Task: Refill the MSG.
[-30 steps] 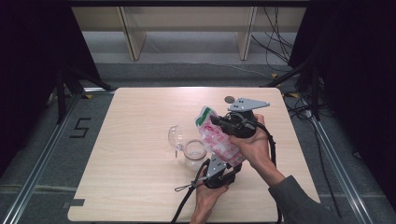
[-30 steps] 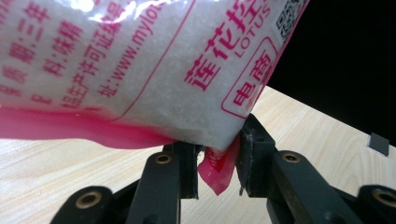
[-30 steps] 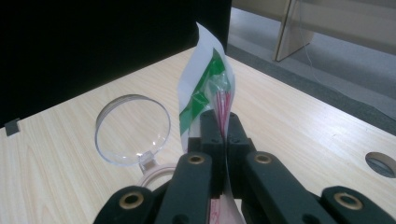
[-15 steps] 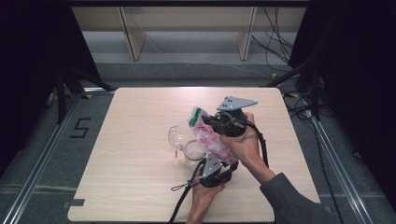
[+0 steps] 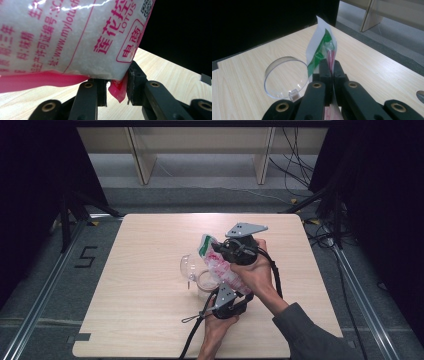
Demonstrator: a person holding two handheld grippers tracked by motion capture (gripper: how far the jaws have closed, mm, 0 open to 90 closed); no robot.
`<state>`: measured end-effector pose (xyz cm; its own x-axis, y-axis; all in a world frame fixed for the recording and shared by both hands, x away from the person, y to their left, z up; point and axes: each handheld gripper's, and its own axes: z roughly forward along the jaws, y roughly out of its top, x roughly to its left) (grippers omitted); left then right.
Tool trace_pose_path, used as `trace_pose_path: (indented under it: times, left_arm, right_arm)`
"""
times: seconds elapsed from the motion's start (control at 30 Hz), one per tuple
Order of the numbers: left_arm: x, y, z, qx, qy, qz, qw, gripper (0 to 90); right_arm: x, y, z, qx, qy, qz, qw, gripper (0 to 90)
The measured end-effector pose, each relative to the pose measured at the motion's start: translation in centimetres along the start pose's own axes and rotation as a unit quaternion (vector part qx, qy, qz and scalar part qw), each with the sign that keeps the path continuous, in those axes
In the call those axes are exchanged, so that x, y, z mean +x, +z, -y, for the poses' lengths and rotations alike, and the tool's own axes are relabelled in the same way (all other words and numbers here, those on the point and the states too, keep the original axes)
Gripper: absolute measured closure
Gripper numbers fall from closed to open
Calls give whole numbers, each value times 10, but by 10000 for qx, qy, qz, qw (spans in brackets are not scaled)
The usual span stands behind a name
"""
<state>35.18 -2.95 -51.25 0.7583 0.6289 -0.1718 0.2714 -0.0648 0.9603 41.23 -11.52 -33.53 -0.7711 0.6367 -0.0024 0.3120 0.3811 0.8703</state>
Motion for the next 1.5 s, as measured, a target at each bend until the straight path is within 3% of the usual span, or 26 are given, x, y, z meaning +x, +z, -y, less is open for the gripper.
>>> trace_pose_path:
  times: [0.03, 0.13, 0.33, 0.73, 0.83, 0.9, 1.0, 1.03, 1.1, 1.13, 1.23, 1.37, 1.43, 1.5]
  left_arm:
    - [-1, 1, 0, -78, -87, 1, 9999, 725]
    - [-1, 2, 1, -114, -94, 15, 9999, 725]
    - [0, 1, 1, -4, 20, 41, 10000, 727]
    - [0, 2, 1, 37, 130, 96, 9999, 728]
    - [0, 3, 1, 19, 73, 87, 9999, 728]
    - [-2, 5, 1, -116, -66, 88, 9999, 728]
    - [-3, 5, 1, -152, -104, 79, 9998, 728]
    - [-3, 5, 1, -159, -110, 87, 9998, 728]
    - [-2, 5, 1, -149, -95, 112, 9998, 728]
    - [-2, 6, 1, -161, -102, 114, 9998, 728]
    - [-2, 4, 1, -182, -117, 100, 9997, 728]
    - [-2, 4, 1, -198, -157, 117, 9996, 728]
    - [-2, 4, 1, -201, -144, 138, 9996, 728]
    - [-2, 4, 1, -196, -167, 121, 9996, 728]
  right_arm:
    - [1, 1, 0, 10, 17, -3, 10000, 900]
    - [4, 3, -1, 69, -8, 16, 10000, 900]
    - [6, 8, 0, 53, -202, 39, 9998, 900]
    - [7, 11, 2, 107, -165, 37, 9998, 900]
    - [7, 11, 2, 119, -222, 35, 9997, 900]
    - [8, 12, 3, 124, -121, 61, 9998, 900]
    - [7, 12, 2, 87, -136, 67, 9998, 900]
    - [7, 12, 3, 74, -35, 74, 9999, 900]
    - [7, 14, 2, 99, -252, 101, 9996, 900]
    - [8, 14, 2, 195, -245, 57, 9995, 900]
    - [8, 15, 2, 83, -229, 68, 9997, 900]
    - [9, 16, 2, 173, -349, 114, 9992, 900]
    - [11, 16, 1, 205, -217, 80, 9995, 900]
    - [11, 18, 2, 152, -324, 136, 9993, 900]
